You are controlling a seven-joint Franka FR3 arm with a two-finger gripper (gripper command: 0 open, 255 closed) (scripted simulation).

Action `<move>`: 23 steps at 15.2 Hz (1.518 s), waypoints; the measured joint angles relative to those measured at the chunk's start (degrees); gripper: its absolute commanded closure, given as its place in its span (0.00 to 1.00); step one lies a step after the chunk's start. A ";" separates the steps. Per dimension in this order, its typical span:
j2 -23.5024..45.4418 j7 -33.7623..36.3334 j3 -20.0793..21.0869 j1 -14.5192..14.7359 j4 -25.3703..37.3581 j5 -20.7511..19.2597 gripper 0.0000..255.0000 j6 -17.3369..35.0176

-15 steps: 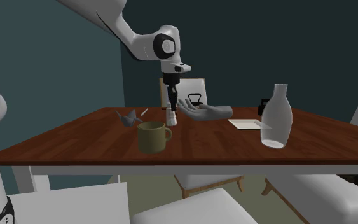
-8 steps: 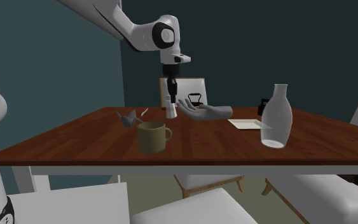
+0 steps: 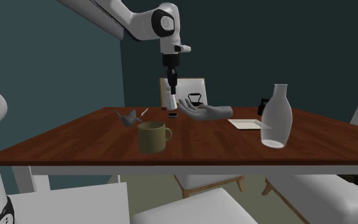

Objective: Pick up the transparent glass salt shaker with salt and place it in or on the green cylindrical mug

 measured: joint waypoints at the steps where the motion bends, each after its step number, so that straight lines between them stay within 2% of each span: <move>1: -0.09 -0.05 0.01 -0.02 0.79 0.07 1.00 -0.87; 8: -1.74 -0.71 -0.01 -0.43 3.99 1.04 1.00 -5.52; 14: -15.80 -8.62 -2.83 -3.54 -7.85 9.12 1.00 -6.39; 19: -27.69 -15.41 -7.47 -3.99 -16.82 14.08 1.00 -9.25; 23: -29.31 -16.80 -8.21 -3.91 -20.04 14.74 1.00 -7.77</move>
